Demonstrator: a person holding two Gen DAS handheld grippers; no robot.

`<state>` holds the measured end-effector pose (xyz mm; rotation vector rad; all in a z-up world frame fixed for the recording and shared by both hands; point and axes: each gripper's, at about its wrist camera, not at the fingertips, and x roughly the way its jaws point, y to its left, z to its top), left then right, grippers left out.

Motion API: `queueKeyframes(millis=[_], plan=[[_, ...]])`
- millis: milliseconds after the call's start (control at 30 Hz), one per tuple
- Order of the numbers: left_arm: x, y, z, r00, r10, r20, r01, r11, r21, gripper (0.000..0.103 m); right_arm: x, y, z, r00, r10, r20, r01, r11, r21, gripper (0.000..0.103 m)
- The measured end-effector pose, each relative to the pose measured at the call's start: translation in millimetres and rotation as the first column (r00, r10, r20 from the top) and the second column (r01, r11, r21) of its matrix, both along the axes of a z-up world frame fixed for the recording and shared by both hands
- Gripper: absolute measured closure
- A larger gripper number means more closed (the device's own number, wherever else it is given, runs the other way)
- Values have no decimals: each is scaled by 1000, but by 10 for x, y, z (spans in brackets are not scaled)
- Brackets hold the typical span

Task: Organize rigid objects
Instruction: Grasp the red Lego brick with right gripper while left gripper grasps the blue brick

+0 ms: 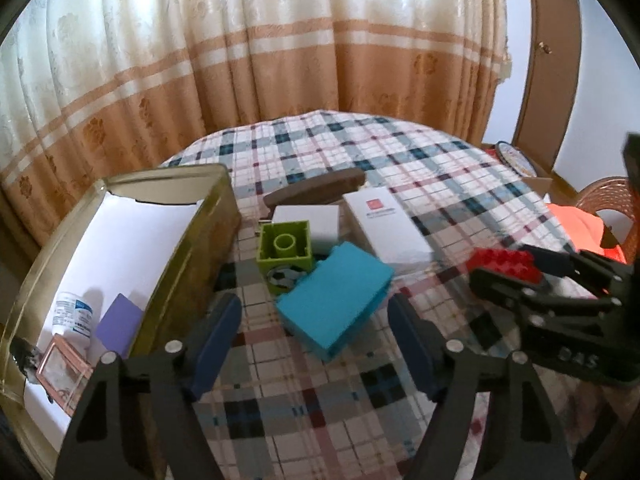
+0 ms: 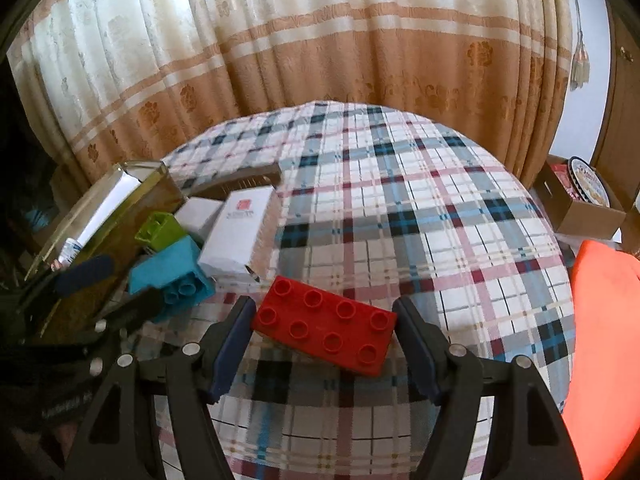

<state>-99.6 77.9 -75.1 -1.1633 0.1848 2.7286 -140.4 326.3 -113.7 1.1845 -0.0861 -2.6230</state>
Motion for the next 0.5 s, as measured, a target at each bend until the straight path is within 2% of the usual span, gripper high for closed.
queueKeyframes(millis=[200, 333, 400, 500], plan=[[-62, 12, -114, 999, 6, 43, -6, 1000, 0, 28, 6, 20, -10, 1000, 4, 1, -4, 1000, -11, 31], [-73, 35, -152, 997, -31, 73, 29, 999, 30, 45, 12, -2, -12, 1000, 10, -3, -10, 1000, 5, 31], [-73, 73, -168, 996, -45, 80, 44, 999, 14, 50, 14, -23, -10, 1000, 16, -4, -16, 1000, 11, 31], [-47, 102, -172, 995, -64, 76, 63, 998, 13, 50, 5, -44, -26, 1000, 26, 5, -26, 999, 20, 31]])
